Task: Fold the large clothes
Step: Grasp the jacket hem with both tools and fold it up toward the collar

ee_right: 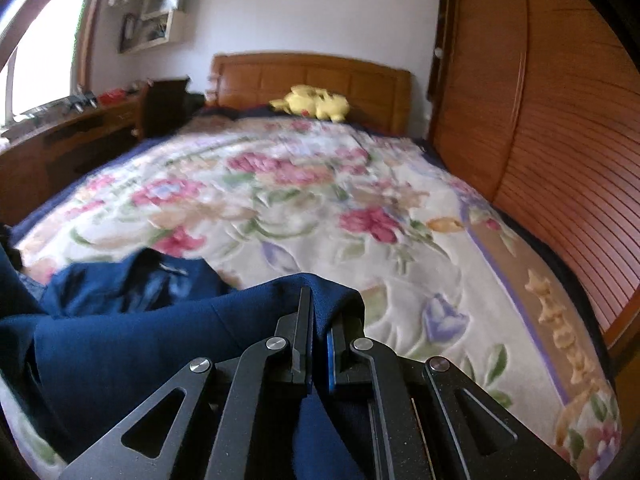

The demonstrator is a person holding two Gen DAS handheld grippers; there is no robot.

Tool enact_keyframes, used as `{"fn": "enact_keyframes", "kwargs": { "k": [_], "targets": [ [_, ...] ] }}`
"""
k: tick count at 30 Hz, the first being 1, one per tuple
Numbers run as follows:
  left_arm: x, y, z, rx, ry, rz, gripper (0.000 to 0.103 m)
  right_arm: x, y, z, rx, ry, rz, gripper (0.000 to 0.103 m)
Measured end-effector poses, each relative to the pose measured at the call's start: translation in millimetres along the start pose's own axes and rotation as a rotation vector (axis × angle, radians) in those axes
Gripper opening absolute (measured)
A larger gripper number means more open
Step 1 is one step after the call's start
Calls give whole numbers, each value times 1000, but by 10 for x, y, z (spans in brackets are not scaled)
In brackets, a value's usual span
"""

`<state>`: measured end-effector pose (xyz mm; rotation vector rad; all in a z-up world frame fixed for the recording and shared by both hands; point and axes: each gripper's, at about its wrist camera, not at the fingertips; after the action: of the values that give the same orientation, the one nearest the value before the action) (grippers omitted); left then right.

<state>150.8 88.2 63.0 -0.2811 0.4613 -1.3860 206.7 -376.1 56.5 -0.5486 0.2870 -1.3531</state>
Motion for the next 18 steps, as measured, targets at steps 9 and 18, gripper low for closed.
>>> {"fn": "enact_keyframes", "kwargs": {
  "k": [9,18],
  "targets": [
    [38,-15,-302,-56,-5,-28,33,-305,197,-68,-110,-51,-17,8],
    [23,-581,-615,-20,-71,-129,77,-588,-423,-51,5,-108,78,60]
  ]
}}
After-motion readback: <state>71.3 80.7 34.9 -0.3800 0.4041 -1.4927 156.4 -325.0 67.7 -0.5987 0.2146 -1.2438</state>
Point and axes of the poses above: each gripper's, at about its wrist camera, not at the fingertips, and y roughly the way its jaws point, x to its right, z to its top, and after that the axes turned 8 degrees about z, right-handed
